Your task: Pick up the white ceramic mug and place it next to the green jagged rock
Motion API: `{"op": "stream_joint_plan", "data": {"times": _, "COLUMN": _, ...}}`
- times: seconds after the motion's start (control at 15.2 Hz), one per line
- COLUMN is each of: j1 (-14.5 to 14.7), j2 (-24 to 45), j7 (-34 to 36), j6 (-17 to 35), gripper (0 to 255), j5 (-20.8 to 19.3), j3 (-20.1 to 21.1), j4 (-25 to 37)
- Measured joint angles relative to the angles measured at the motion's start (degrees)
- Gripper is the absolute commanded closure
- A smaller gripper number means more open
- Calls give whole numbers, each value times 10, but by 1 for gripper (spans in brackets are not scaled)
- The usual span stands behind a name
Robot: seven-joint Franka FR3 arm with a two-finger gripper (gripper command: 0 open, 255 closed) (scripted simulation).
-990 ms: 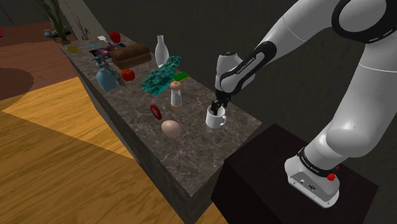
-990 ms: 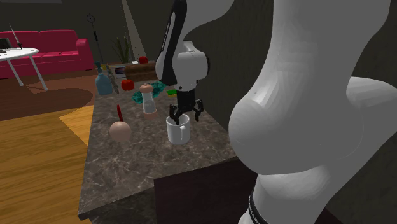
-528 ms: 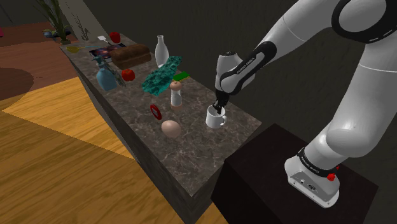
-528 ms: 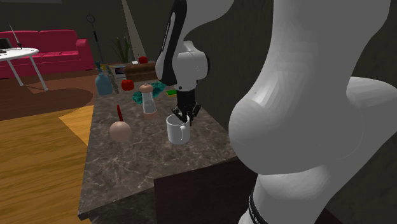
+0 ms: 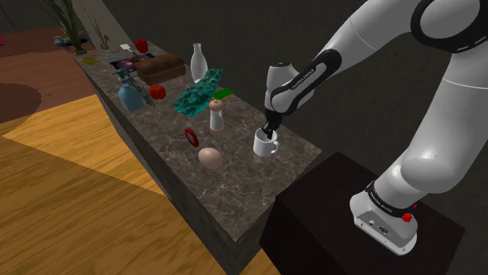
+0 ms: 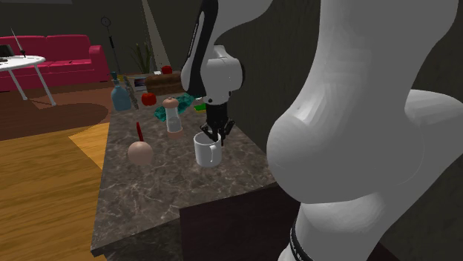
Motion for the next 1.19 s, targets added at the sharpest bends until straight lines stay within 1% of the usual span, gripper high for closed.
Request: {"op": "stream_joint_plan", "data": {"times": 1.19, "j1": -4, "j2": -117, "j7": -16, "j6": -131, "gripper": 255, "j5": 24, "j3": 8, "j4": 15}}
